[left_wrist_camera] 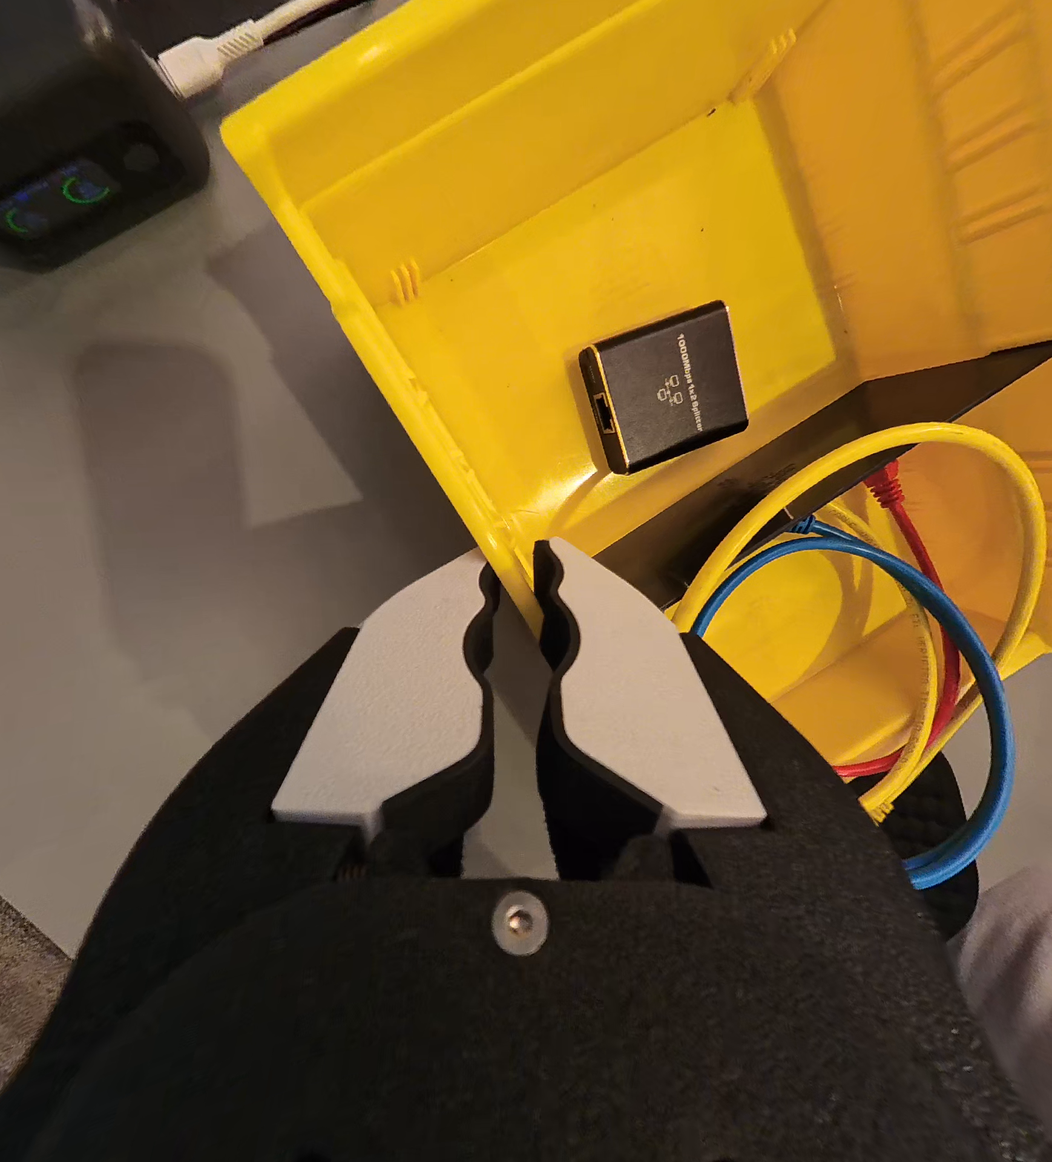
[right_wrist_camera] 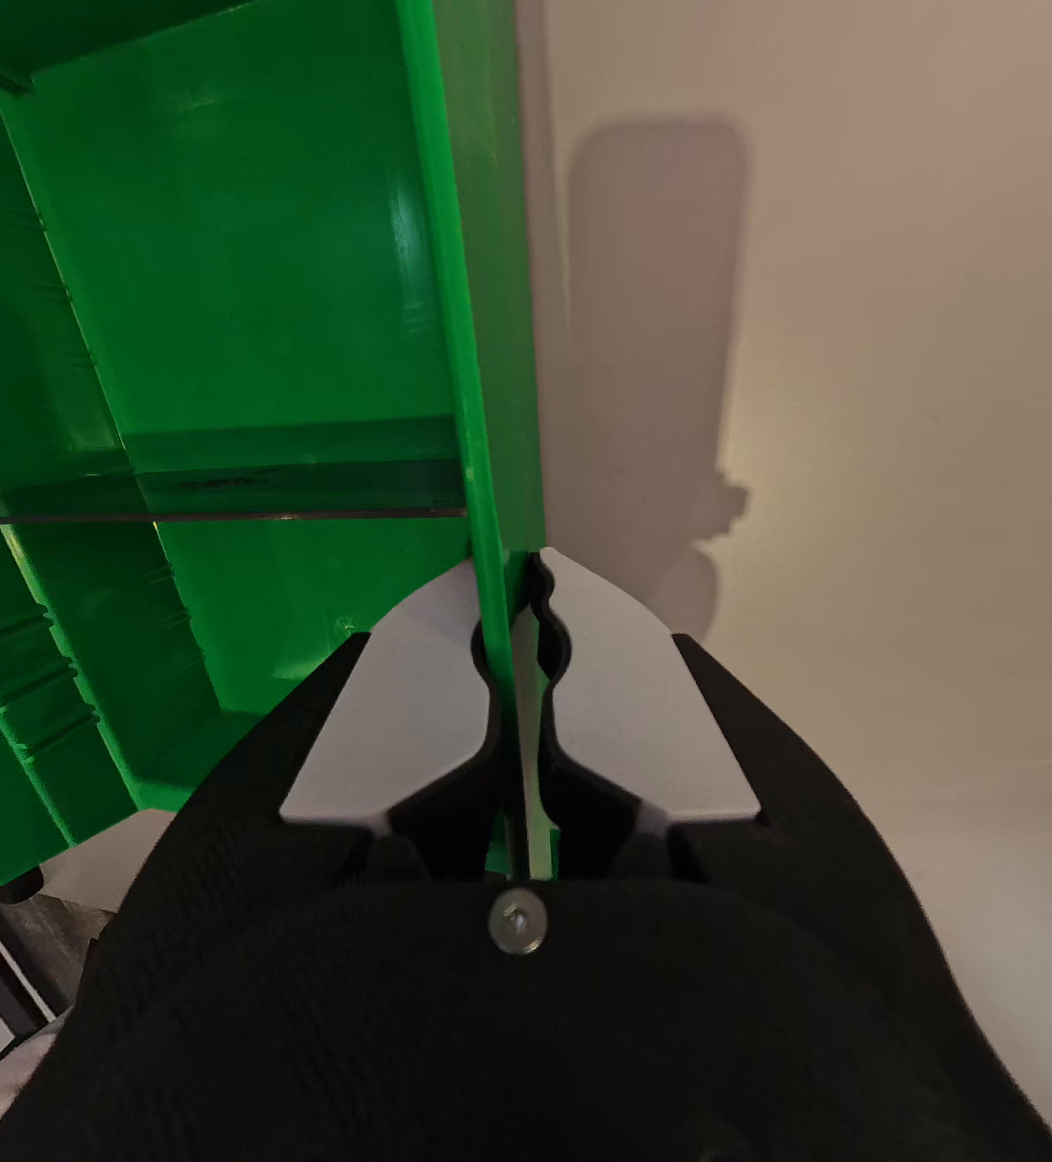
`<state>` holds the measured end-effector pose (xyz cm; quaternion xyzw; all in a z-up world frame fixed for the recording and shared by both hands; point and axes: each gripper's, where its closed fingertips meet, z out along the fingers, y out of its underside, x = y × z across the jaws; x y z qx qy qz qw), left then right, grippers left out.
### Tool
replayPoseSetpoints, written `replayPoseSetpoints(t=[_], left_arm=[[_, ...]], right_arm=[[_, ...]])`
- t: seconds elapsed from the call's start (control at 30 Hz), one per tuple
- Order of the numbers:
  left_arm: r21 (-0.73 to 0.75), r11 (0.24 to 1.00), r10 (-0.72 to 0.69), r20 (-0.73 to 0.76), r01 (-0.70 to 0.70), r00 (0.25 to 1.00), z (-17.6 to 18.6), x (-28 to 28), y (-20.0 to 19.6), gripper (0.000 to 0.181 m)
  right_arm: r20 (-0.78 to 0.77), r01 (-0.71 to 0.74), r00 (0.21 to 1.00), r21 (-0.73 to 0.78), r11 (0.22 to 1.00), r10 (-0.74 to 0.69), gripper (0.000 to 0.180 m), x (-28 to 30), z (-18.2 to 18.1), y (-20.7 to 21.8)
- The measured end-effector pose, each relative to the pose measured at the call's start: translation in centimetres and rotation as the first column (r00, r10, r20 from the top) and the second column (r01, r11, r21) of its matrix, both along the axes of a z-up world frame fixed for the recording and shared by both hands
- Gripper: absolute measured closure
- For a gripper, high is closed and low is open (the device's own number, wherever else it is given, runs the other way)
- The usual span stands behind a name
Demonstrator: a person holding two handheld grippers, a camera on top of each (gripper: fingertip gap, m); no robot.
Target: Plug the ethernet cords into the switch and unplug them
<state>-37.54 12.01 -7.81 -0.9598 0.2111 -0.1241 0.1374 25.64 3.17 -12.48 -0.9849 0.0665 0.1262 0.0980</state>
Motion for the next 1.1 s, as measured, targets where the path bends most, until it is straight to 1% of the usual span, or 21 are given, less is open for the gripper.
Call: replayPoseSetpoints(t=[0.23, 0.7, 1.1], left_arm=[[0.007, 0.997, -0.071, -0.025, 0.071, 0.997, 0.0, 0.8, 0.0, 0.171], [0.011, 0.996, -0.091, -0.054, 0.091, 0.994, 0.0, 0.6, 0.3, 0.170], [0.000, 0.992, -0.123, -0.228, 0.127, 0.966, 0.0, -2.0, 0.4, 0.168]], right_arm=[[0.002, -0.016, 1.000, 0.002, 1.000, 0.016, 0.173, 0.2, 0.0, 0.2], [0.004, -0.023, 1.000, -0.009, 1.000, 0.023, 0.173, 1.1, 0.0, 0.3], [0.008, -0.010, 1.000, -0.005, 1.000, 0.011, 0.173, 3.1, 0.0, -0.2]])
